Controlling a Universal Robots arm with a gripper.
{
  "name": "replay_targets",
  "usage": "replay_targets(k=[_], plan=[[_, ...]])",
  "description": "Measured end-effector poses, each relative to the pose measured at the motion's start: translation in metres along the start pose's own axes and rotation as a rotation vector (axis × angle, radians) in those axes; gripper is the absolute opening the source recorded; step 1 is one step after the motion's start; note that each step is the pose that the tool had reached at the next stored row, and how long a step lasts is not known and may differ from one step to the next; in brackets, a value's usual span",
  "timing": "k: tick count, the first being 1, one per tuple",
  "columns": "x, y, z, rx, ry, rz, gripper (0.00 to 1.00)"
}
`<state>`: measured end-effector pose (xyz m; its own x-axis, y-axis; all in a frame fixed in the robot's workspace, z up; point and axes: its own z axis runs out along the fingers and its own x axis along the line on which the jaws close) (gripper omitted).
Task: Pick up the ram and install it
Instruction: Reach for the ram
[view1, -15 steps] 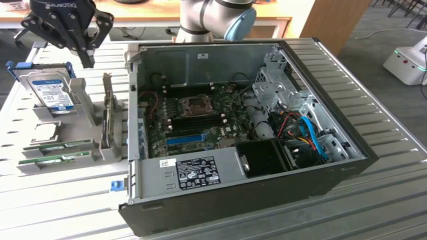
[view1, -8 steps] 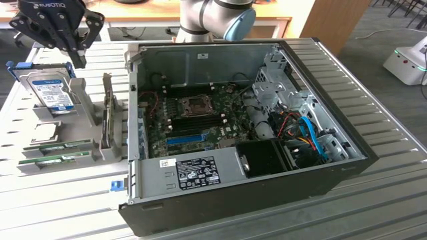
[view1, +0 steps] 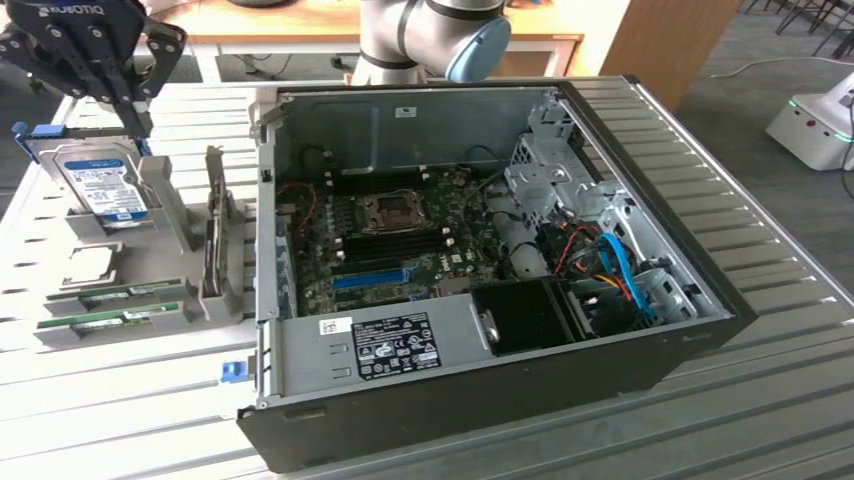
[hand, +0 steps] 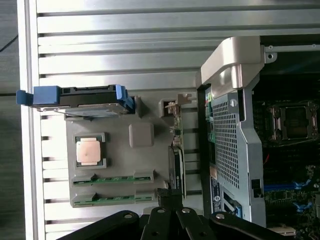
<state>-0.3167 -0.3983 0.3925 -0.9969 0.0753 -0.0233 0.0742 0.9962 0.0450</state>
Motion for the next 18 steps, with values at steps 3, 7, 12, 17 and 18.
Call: replay_targets(k=[3, 7, 12, 17, 18], plan=[[0.006, -0.0004, -0.0001, 0.0000, -0.0001, 0.000, 0.11], [0.014, -0.0007, -0.0002, -0.0001, -0.0001, 0.000, 0.11], [0.024, -0.0012, -0.0004, 0.0000, 0.0000, 0.000, 0.11], [0.034, -0.0017, -0.0005, 0.0000, 0.0000, 0.000, 0.11], [0.036, -0.0018, -0.0006, 0.0000, 0.0000, 0.000, 0.11]])
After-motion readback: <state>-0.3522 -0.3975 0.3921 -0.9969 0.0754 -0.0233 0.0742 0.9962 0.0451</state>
